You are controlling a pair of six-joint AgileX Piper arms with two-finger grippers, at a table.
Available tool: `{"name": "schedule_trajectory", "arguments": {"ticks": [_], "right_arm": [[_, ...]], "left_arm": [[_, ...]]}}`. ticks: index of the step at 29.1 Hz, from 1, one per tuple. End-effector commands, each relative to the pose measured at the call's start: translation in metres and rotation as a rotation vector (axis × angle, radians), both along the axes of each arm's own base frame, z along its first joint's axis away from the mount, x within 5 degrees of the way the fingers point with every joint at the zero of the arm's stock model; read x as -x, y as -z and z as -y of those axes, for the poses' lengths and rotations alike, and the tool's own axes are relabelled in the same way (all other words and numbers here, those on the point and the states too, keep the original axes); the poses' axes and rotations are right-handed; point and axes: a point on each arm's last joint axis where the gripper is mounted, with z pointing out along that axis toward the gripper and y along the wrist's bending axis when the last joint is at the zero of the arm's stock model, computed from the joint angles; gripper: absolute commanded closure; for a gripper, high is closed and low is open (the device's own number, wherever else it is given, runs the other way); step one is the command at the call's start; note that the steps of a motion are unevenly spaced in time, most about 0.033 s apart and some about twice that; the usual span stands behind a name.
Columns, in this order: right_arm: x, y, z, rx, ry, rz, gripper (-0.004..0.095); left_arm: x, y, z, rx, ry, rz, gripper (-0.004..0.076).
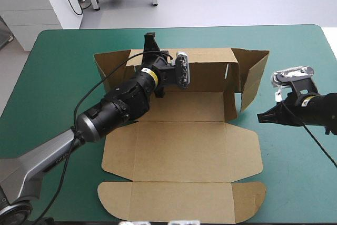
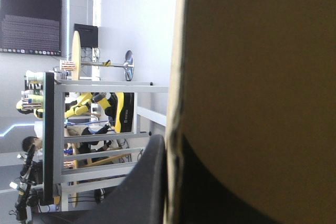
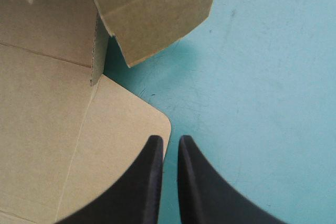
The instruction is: Fold the box
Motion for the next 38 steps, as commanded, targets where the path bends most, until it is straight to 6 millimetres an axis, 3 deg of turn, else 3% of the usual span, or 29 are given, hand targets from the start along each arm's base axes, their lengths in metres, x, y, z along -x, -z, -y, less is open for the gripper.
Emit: {"name": "schedule_trajectory", "arguments": {"ticks": [1, 10, 16, 25, 33, 38], "right_arm": [[0.000, -0.014, 0.001, -0.023, 0.017, 0.092, 0.0821], [-0.005, -0.019, 0.001, -0.071, 0.070, 0.168, 0.0821], [-0.005, -0.020, 0.001, -0.073, 0.072, 0.169, 0.0821], [-0.016, -0.027, 0.000, -0.098, 0.088, 0.275, 0.0821], [-0.060, -0.039, -0.009, -0.160, 0.027, 0.278, 0.0821], [-0.110, -0.049, -0.012, -0.143, 0.007, 0.265, 0.0821]], "left_arm": [[0.014, -0.017, 0.001, 0.041, 0.046, 0.106, 0.0731], [0.013, 0.018, -0.009, -0.001, -0.066, 0.143, 0.0731], [0.027, 0.046, -0.003, -0.044, -0.028, 0.181, 0.0731], [0.032, 0.061, -0.004, -0.063, -0.009, 0.178, 0.0731], [0.032, 0.061, -0.004, -0.065, -0.007, 0.181, 0.0731], [0.032, 0.061, -0.004, -0.062, -0.010, 0.180, 0.0731]]}}
